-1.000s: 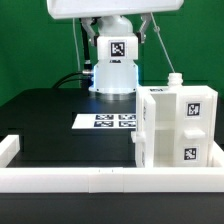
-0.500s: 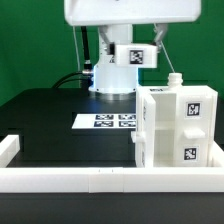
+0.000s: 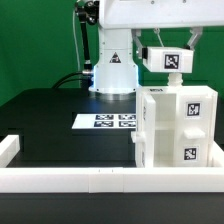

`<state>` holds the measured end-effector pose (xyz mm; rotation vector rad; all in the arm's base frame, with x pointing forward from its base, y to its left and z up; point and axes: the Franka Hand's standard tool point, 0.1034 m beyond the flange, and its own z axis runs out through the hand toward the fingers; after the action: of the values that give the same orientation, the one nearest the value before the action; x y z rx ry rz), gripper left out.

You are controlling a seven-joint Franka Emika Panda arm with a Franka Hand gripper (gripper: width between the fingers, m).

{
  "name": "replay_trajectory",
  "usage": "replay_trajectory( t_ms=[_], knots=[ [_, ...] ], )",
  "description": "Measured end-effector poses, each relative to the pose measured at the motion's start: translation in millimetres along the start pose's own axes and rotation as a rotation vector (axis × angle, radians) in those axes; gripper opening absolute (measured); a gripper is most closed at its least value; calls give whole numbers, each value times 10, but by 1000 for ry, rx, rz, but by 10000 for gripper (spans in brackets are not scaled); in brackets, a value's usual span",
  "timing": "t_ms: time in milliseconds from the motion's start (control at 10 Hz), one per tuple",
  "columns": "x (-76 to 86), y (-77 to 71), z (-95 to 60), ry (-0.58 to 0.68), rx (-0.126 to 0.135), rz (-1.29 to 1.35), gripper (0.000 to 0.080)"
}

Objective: Assemble cabinet

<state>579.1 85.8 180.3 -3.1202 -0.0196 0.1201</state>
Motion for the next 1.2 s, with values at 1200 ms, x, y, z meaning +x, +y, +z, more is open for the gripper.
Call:
replay_trajectory(
  t_ms=[1200],
  knots=[
    [22, -76, 232, -3, -3, 0, 554]
  ],
)
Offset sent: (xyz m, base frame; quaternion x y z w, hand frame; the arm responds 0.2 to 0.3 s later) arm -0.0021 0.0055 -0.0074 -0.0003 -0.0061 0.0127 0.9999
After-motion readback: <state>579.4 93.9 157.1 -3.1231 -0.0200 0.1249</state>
